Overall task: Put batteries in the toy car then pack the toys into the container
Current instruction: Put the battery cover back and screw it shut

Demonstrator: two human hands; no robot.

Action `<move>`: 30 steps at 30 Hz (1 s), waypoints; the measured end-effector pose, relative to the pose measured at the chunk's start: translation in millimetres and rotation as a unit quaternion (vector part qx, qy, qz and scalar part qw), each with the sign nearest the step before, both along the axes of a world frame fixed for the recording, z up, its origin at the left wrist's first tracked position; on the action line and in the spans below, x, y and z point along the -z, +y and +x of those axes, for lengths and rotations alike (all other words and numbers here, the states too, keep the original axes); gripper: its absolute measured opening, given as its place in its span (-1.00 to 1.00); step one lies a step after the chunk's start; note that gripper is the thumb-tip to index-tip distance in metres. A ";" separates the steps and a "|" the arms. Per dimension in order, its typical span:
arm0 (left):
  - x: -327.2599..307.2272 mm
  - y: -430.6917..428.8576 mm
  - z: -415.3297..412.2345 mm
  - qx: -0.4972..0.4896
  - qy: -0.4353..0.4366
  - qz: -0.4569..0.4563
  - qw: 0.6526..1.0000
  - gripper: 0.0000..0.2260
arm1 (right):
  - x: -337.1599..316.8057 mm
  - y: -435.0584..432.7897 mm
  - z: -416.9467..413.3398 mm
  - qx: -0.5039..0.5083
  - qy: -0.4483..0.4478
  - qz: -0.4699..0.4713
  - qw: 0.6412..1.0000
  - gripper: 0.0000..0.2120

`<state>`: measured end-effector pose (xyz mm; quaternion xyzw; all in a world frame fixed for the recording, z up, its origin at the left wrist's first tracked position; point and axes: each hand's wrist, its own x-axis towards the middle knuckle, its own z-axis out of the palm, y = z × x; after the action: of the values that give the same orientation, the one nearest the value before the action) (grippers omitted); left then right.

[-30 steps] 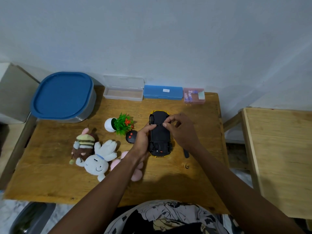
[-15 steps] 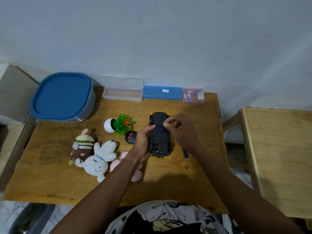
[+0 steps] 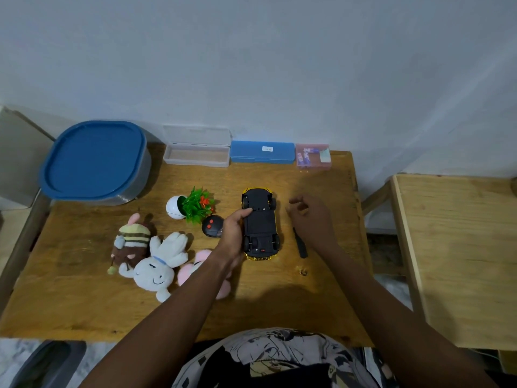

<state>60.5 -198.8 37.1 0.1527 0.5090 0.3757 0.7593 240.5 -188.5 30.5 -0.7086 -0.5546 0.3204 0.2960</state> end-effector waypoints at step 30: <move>-4.5 6.0 -15.5 -0.009 0.039 0.037 0.999 -0.71 | -50.9 -9.9 -15.4 -0.113 -0.061 0.062 0.990 -0.85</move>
<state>45.0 -192.8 41.6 0.1906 0.5249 0.3953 0.7293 225.1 -198.4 81.4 -0.6401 -0.6666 0.2732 0.2669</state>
